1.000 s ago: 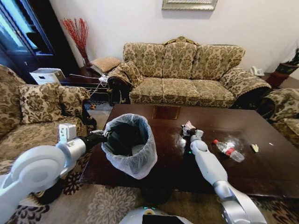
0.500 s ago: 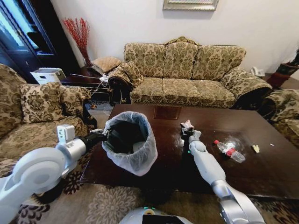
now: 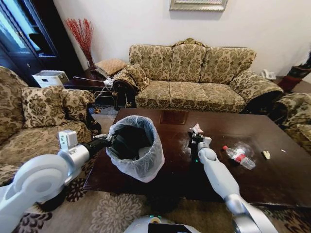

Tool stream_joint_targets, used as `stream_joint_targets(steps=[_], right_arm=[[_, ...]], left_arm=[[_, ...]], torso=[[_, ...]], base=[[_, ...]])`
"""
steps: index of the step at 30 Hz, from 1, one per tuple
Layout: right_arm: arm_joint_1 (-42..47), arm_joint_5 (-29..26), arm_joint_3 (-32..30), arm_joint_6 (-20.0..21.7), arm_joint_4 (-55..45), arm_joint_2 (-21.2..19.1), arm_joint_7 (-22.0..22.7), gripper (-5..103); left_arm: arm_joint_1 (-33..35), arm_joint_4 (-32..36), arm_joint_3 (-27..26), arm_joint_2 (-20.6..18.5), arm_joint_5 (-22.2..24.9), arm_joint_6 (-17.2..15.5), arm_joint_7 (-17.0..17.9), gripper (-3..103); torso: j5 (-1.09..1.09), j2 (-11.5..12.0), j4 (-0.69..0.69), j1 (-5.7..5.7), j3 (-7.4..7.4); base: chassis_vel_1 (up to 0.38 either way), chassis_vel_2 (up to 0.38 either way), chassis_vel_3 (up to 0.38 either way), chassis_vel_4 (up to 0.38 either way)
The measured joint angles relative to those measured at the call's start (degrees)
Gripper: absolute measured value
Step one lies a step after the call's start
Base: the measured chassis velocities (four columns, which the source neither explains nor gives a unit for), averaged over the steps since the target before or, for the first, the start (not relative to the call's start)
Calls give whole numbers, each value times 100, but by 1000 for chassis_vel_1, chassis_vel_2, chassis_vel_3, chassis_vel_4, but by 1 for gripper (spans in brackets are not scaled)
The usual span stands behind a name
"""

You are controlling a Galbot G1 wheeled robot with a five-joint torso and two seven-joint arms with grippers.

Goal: Move to the front of the table and place the trash on the table into the trash bin.

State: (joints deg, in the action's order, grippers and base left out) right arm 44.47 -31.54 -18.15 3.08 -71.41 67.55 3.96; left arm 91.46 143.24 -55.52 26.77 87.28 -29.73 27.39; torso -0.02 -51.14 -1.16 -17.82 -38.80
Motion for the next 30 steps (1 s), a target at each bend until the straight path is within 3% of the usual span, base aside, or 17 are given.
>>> stream_joint_targets(steps=[1,3,6,7,9,11,15,17,19,21,24,27,30], right_arm=[[228,-82,-25,-77,-503,-93,-42,9],[427,-165,-38,-154,-1030,-173,-92,6],[949,-387,-92,-336,-2686,-388,-395,3],[949,-387,-92,-336,-2686,-388,-395,3],[1156,-516,-47,-334,-3677,-516,-515,3],[1312,-656,121,-250,-4746,-624,-640,3],[1408,-805,439,-19,-5695,-693,-747,3],[1408,-912,972,257,-6387,-768,-790,3],[1281,-746,1767,465,-6490,-762,-937,3],[1251,-548,1946,519,-6388,-733,-1024,1],[1228,-371,2077,588,-6254,-717,-1170,8],[1171,-251,2197,694,-6151,-726,-1173,24],[1134,-238,2201,708,-6115,-728,-1167,30]], left_arm=[[12,0,-34,-68,22,-53,30,1],[9,0,-73,-158,65,-79,96,1],[-53,-61,-114,-320,199,-106,290,1],[-53,-61,-114,-320,199,-106,290,1],[-58,-81,-114,-344,271,-135,377,1],[-41,-81,-101,-375,344,-172,441,1],[-39,-57,-98,-429,434,-204,468,1],[-45,-16,-96,-470,512,-214,471,1],[-47,-3,-91,-393,542,-230,471,1],[-27,-2,-91,-367,544,-240,471,1],[0,-2,-98,-330,550,-257,472,1],[20,0,-116,-261,554,-276,469,1],[30,1,-114,-219,555,-289,462,1]], torso=[[1,0,-1,0,0],[4,0,0,0,0],[1,0,0,0,0],[1,0,0,0,0],[-2,0,0,0,0],[-2,0,-1,1,0],[1,0,-1,1,0],[0,-1,0,1,1],[1,0,-1,1,0],[1,0,-1,1,0],[0,0,-1,0,-1],[1,0,-1,0,0],[2,0,-1,0,0]], base=[[0,0,0,0],[0,0,0,0],[0,0,0,0],[0,0,0,0],[0,0,0,0],[0,0,0,0],[0,0,0,0],[0,0,0,0],[0,0,0,0],[0,0,0,0],[0,0,0,0],[0,0,0,0],[0,0,0,0]])
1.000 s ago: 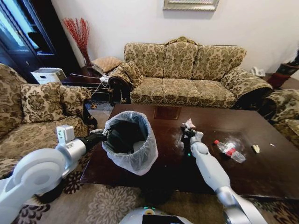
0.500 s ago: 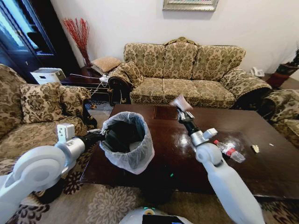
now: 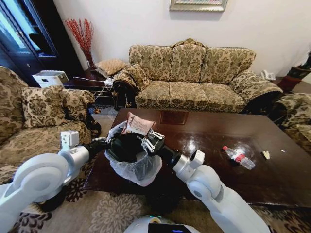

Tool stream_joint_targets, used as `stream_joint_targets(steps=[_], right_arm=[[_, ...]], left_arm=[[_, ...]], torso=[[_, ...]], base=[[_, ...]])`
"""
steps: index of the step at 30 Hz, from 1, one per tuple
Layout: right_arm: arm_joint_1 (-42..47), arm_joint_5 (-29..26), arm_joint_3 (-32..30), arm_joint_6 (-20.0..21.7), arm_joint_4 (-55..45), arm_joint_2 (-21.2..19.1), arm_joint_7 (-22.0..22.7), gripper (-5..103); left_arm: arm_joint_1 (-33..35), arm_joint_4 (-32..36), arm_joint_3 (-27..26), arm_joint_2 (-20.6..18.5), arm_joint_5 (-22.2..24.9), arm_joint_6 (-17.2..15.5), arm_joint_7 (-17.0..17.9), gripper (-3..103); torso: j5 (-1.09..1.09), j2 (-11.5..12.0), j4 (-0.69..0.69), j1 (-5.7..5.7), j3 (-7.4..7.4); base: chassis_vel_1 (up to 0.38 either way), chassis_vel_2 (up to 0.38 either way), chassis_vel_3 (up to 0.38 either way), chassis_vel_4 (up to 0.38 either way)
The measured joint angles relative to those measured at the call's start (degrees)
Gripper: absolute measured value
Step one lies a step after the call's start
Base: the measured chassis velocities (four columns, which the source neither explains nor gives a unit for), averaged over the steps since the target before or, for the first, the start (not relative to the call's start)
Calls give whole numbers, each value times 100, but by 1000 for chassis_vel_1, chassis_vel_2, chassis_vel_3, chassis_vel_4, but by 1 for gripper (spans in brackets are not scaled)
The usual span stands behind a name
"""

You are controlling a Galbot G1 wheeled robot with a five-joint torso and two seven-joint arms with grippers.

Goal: Move to the front of the table and place the trash on the table into the trash bin.

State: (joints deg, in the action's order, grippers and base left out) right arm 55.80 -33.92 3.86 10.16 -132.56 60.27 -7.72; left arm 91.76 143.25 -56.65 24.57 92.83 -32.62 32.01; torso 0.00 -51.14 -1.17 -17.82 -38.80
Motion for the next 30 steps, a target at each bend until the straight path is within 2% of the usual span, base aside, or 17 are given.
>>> stream_joint_targets(steps=[2,3,6,7,9,12,15,16,18,20,21,23,24,25,28,30], right_arm=[[-37,-1,0,48,36,6,37,41],[-37,-1,0,48,36,6,37,41],[-57,6,30,95,114,-1,62,57],[-57,6,30,95,114,-1,62,57],[-52,15,38,69,125,-8,60,67],[-44,3,25,23,125,-5,58,73],[-39,-27,-2,-82,136,-2,60,89],[0,-83,-115,-123,94,14,190,94],[78,-183,-242,-141,-7,23,359,98],[408,-513,-618,-218,-241,2,942,99],[408,-513,-618,-218,-241,2,942,99],[929,-500,-1051,-301,-216,-9,1492,100],[1232,-438,-1299,-341,-109,5,1614,100],[1232,-438,-1299,-341,-109,5,1614,100],[2313,-163,-2307,-704,488,181,1719,100],[2439,-133,-2471,-771,577,205,1691,100]], left_arm=[[-2,0,24,40,-1,-15,-11,1],[-2,0,24,40,-1,-15,-11,1],[-1,0,56,83,-9,-38,-31,1],[-1,0,56,83,-9,-38,-31,1],[0,0,61,85,-10,-47,-45,1],[-2,0,61,69,-11,-48,-55,1],[-1,0,57,49,-11,-48,-61,1],[-5,1,41,55,-10,-49,-62,1],[-7,1,16,74,-11,-49,-56,1],[10,1,-59,147,-40,-49,-30,1],[10,1,-59,147,-40,-49,-30,1],[13,1,-73,258,-125,-49,-21,1],[16,1,-78,321,-166,-49,-16,1],[16,1,-78,321,-166,-49,-16,1],[47,0,-81,486,-287,-48,-17,1],[57,0,-81,511,-310,-49,-19,1]], torso=[[0,0,0,0,0],[0,0,0,0,0],[0,0,0,0,0],[0,0,0,0,0],[0,0,0,0,0],[0,0,0,0,0],[0,0,0,0,0],[0,0,-1,0,0],[0,0,-1,0,0],[0,0,0,0,0],[0,0,0,0,0],[0,0,0,0,0],[-1,0,-1,0,0],[-1,0,-1,0,0],[3,0,1,0,0],[1,0,1,0,0]], base=[[0,0,0,0],[0,0,0,0],[0,0,0,0],[0,0,0,0],[0,0,0,0],[0,0,0,0],[0,0,0,0],[0,0,0,0],[0,0,0,0],[0,0,0,0],[0,0,0,0],[0,0,0,0],[0,0,0,0],[0,0,0,0],[0,0,0,0],[0,0,0,0]])
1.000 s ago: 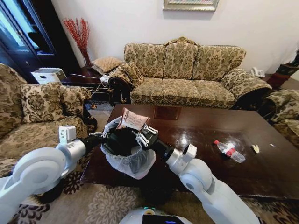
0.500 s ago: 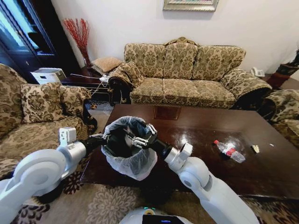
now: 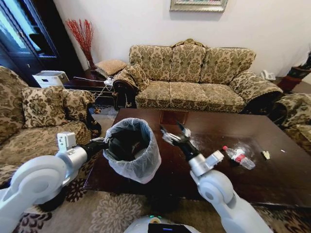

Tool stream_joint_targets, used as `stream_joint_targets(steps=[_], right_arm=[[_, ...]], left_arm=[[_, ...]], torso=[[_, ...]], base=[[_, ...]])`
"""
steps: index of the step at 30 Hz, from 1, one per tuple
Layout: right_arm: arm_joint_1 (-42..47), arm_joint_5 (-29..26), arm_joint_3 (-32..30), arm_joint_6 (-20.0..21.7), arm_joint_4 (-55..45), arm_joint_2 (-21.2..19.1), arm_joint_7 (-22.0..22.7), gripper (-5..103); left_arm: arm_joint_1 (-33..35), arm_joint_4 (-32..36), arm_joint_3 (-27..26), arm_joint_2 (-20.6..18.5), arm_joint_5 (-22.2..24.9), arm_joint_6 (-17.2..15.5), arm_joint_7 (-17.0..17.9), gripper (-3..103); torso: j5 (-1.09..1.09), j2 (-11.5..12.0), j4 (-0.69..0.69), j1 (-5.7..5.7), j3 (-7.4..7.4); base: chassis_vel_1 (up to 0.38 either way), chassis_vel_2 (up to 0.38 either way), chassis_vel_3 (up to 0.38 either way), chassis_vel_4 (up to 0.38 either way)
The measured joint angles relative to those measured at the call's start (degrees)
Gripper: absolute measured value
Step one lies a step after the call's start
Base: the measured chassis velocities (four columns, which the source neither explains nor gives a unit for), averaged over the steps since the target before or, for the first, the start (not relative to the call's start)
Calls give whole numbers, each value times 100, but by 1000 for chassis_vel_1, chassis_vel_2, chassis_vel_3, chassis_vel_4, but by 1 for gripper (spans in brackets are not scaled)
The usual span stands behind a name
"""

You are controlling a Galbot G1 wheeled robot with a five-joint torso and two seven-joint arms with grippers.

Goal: Move to the front of the table and place the trash on the table into the trash bin.

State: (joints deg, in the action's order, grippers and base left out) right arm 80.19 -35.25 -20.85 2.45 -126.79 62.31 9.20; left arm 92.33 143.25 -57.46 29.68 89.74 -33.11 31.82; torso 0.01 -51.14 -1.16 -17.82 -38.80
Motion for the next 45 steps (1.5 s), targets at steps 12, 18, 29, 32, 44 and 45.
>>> stream_joint_targets(steps=[12,18,29,32,44,45], right_arm=[[693,253,-1243,-829,777,131,-269,100],[782,743,-1369,-1300,1024,263,-338,100],[1554,1358,-2216,-2487,2076,505,-570,100],[1361,1154,-2684,-3034,2850,426,-1774,100],[385,499,-2471,-3160,4644,306,-3399,100],[310,475,-2381,-3147,4772,303,-3446,100]], left_arm=[[120,-1,10,257,-204,-10,-39,1],[139,-1,-14,295,-206,-14,-42,1],[162,1,-14,396,-298,-24,-70,1],[146,-3,16,400,-338,-25,-89,1],[207,-2,55,542,-418,-36,-154,1],[218,-2,54,542,-419,-36,-154,1]], torso=[[-1,0,-2,1,0],[-1,0,-1,0,-1],[2,0,3,0,0],[-10,0,3,1,0],[1,0,0,0,-1],[-2,0,1,0,-1]], base=[[-79,-81,87,88],[-238,-257,242,233],[-170,-178,139,145],[50,1,-51,-33],[23,22,-12,-8],[0,0,0,0]])
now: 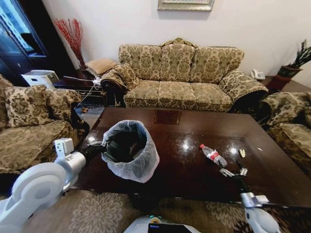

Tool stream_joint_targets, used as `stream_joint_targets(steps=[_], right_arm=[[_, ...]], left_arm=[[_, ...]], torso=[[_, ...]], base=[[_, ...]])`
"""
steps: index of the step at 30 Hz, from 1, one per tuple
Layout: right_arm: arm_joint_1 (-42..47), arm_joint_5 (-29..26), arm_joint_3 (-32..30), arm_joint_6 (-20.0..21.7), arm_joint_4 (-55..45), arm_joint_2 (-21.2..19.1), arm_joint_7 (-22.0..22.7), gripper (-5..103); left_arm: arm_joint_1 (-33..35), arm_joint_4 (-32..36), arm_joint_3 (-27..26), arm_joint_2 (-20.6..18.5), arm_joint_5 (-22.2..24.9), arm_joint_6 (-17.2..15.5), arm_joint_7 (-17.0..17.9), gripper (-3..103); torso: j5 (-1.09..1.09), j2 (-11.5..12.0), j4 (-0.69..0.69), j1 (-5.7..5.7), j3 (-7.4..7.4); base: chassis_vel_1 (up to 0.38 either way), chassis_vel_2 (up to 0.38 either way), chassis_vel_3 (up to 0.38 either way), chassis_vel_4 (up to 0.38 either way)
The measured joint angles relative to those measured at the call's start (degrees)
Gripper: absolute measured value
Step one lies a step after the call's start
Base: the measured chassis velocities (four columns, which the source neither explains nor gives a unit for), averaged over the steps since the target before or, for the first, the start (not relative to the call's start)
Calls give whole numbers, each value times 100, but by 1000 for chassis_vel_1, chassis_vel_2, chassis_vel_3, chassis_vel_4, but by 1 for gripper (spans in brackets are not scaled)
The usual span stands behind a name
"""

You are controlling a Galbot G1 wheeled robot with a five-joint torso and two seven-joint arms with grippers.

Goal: Move to the front of the table and place the trash on the table into the trash bin.

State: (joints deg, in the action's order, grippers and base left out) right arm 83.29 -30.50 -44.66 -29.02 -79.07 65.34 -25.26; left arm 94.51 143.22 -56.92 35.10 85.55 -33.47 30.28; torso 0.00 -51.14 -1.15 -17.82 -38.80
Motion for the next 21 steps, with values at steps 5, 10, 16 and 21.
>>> stream_joint_targets(steps=[5,10,16,21], right_arm=[[-201,-13,205,52,170,4,91,96],[-333,-16,313,152,209,13,208,75],[-383,7,332,144,271,-1,321,53],[-415,10,340,116,291,-5,452,37]], left_arm=[[2,0,-7,-11,-3,-6,1,1],[-11,1,-6,-31,-3,-8,1,1],[-16,1,-5,-66,-3,-8,1,1],[-15,2,-4,-82,-7,0,0,1]], torso=[[0,0,-3,0,0],[1,0,-2,0,0],[0,0,-2,0,0],[1,0,-2,0,0]], base=[[0,0,0,0],[0,0,0,0],[0,0,0,0],[0,0,0,0]])
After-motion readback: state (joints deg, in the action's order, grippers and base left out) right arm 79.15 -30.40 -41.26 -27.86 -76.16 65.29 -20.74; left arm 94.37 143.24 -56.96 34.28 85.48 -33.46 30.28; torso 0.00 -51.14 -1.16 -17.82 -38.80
